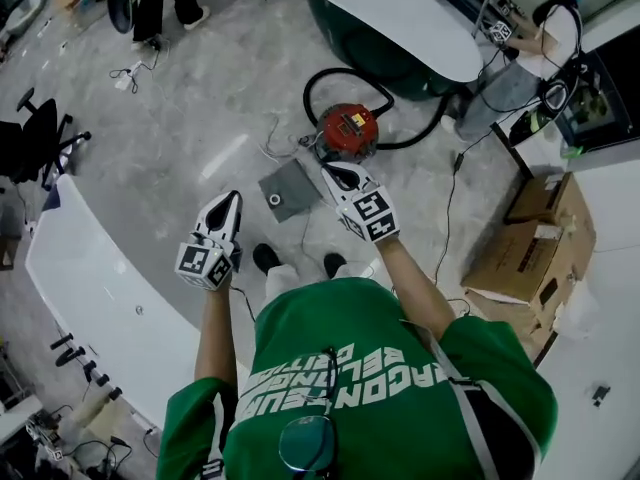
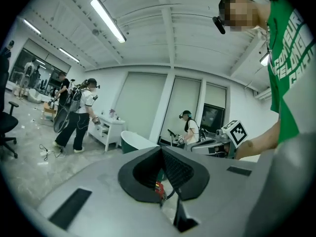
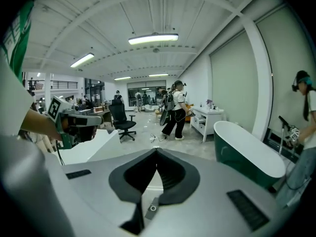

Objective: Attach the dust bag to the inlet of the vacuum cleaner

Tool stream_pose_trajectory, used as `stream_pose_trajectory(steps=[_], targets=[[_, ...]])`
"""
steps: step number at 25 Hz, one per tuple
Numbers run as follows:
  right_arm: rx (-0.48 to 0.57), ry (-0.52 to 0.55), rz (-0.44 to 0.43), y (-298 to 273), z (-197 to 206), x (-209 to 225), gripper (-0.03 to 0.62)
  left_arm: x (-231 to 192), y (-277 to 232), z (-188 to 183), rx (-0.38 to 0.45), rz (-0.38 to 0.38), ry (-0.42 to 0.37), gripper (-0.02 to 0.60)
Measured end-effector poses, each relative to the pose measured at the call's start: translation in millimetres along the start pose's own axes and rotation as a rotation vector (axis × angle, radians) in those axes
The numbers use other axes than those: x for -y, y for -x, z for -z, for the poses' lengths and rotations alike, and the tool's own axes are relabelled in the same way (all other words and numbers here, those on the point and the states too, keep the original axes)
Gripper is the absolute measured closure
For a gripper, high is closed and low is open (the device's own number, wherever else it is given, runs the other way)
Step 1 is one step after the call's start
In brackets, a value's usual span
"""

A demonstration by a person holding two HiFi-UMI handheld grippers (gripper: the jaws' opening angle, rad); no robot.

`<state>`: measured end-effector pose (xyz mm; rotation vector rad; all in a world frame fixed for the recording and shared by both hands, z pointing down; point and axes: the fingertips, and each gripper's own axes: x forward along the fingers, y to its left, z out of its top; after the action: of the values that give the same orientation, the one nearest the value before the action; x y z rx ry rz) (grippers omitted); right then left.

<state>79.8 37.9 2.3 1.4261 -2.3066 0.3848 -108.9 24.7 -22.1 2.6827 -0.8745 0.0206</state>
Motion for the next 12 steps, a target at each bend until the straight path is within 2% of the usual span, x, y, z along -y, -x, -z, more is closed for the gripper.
stream_pose_trajectory(steps=[5, 12], targets=[[-0.025, -0.003, 0.044, -33, -8, -23, 0.588, -47, 3, 4, -0.029, 0.062, 0.007, 0.578], [-0.059, -0.025, 0.106, -61, -4, -35, 0.588, -81, -3, 13, -0.055, 0.127, 0.031, 0.578]])
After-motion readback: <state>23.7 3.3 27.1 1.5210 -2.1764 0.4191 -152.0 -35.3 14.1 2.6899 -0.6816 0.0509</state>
